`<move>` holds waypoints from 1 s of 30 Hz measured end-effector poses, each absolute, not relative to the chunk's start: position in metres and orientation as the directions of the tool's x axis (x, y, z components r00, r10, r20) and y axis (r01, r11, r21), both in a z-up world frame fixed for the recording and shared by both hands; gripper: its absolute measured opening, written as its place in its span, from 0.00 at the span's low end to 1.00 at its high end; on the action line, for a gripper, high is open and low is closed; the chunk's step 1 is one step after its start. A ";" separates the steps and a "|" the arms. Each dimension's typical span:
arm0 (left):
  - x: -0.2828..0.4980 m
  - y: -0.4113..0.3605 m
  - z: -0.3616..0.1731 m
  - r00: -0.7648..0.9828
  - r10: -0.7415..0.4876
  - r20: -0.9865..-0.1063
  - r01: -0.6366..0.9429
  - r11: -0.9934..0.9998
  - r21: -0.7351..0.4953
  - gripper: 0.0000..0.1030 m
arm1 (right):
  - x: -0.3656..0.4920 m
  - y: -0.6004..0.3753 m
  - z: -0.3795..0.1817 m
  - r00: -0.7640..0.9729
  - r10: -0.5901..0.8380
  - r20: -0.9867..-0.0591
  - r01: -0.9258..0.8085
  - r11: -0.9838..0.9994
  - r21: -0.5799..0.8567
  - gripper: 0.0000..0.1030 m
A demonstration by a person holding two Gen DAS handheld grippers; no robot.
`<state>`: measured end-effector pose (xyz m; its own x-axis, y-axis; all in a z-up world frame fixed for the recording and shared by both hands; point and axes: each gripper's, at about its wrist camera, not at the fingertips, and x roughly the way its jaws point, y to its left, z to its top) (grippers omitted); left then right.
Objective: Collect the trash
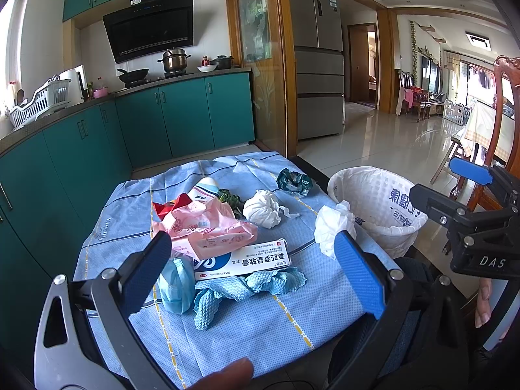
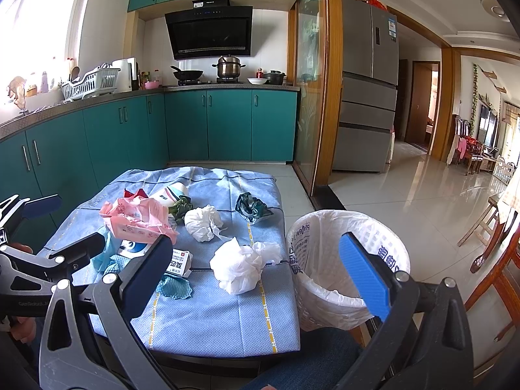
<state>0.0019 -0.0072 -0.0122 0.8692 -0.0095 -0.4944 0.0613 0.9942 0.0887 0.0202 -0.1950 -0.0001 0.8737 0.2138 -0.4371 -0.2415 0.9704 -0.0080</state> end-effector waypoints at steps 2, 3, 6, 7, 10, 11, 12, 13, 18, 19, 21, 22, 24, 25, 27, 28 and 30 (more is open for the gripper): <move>0.002 -0.008 -0.013 0.868 -0.010 -0.496 0.062 0.994 0.089 0.97 | 0.020 -0.195 0.000 0.874 0.214 -0.437 -0.242 0.970 -0.008 0.97; 0.002 -0.008 -0.013 0.868 -0.010 -0.497 0.063 0.994 0.089 0.97 | 0.020 -0.195 0.000 0.874 0.213 -0.437 -0.241 0.970 -0.008 0.97; 0.002 -0.008 -0.012 0.868 -0.010 -0.496 0.062 0.994 0.089 0.97 | 0.020 -0.195 0.000 0.874 0.214 -0.437 -0.242 0.970 -0.009 0.97; 0.002 -0.008 -0.012 0.868 -0.010 -0.496 0.062 0.994 0.089 0.97 | 0.020 -0.195 0.000 0.874 0.214 -0.437 -0.242 0.970 -0.009 0.97; 0.002 -0.008 -0.012 0.868 -0.010 -0.496 0.062 0.994 0.089 0.97 | 0.020 -0.195 0.000 0.874 0.214 -0.437 -0.242 0.970 -0.009 0.97; 0.002 -0.008 -0.012 0.868 -0.010 -0.496 0.062 0.994 0.089 0.97 | 0.020 -0.195 0.000 0.874 0.214 -0.437 -0.241 0.970 -0.008 0.97; 0.002 -0.008 -0.012 0.868 -0.010 -0.497 0.062 0.994 0.089 0.97 | 0.020 -0.195 0.000 0.874 0.213 -0.436 -0.241 0.970 -0.009 0.97; 0.002 -0.008 -0.012 0.868 -0.011 -0.497 0.063 0.994 0.089 0.97 | 0.020 -0.195 0.000 0.874 0.213 -0.437 -0.241 0.970 -0.008 0.97; 0.002 -0.008 -0.013 0.868 -0.011 -0.497 0.063 0.994 0.089 0.97 | 0.020 -0.195 0.000 0.874 0.214 -0.437 -0.242 0.970 -0.008 0.97; 0.002 -0.008 -0.012 0.868 -0.010 -0.496 0.063 0.994 0.089 0.97 | 0.020 -0.195 0.000 0.874 0.214 -0.436 -0.242 0.970 -0.008 0.97; 0.002 -0.008 -0.012 0.868 -0.010 -0.496 0.062 0.994 0.089 0.97 | 0.020 -0.195 0.000 0.874 0.214 -0.436 -0.241 0.970 -0.008 0.97; 0.002 -0.008 -0.012 0.868 -0.010 -0.497 0.062 0.994 0.089 0.97 | 0.020 -0.195 0.000 0.874 0.214 -0.436 -0.242 0.970 -0.008 0.97; 0.002 -0.008 -0.013 0.867 -0.010 -0.498 0.062 0.994 0.088 0.97 | 0.020 -0.195 0.000 0.874 0.212 -0.437 -0.241 0.971 -0.009 0.97; 0.002 -0.009 -0.013 0.867 -0.010 -0.499 0.062 0.994 0.088 0.97 | 0.020 -0.195 0.000 0.874 0.213 -0.437 -0.241 0.970 -0.009 0.97; 0.002 -0.008 -0.013 0.866 -0.010 -0.500 0.061 0.994 0.087 0.97 | 0.020 -0.195 0.000 0.874 0.213 -0.437 -0.241 0.970 -0.009 0.97; 0.002 -0.008 -0.013 0.866 -0.009 -0.499 0.061 0.994 0.088 0.97 | 0.020 -0.195 0.000 0.874 0.213 -0.437 -0.241 0.970 -0.010 0.97; 0.001 -0.006 -0.012 0.865 -0.008 -0.501 0.059 0.994 0.086 0.97 | 0.020 -0.195 0.000 0.874 0.214 -0.437 -0.241 0.970 -0.008 0.97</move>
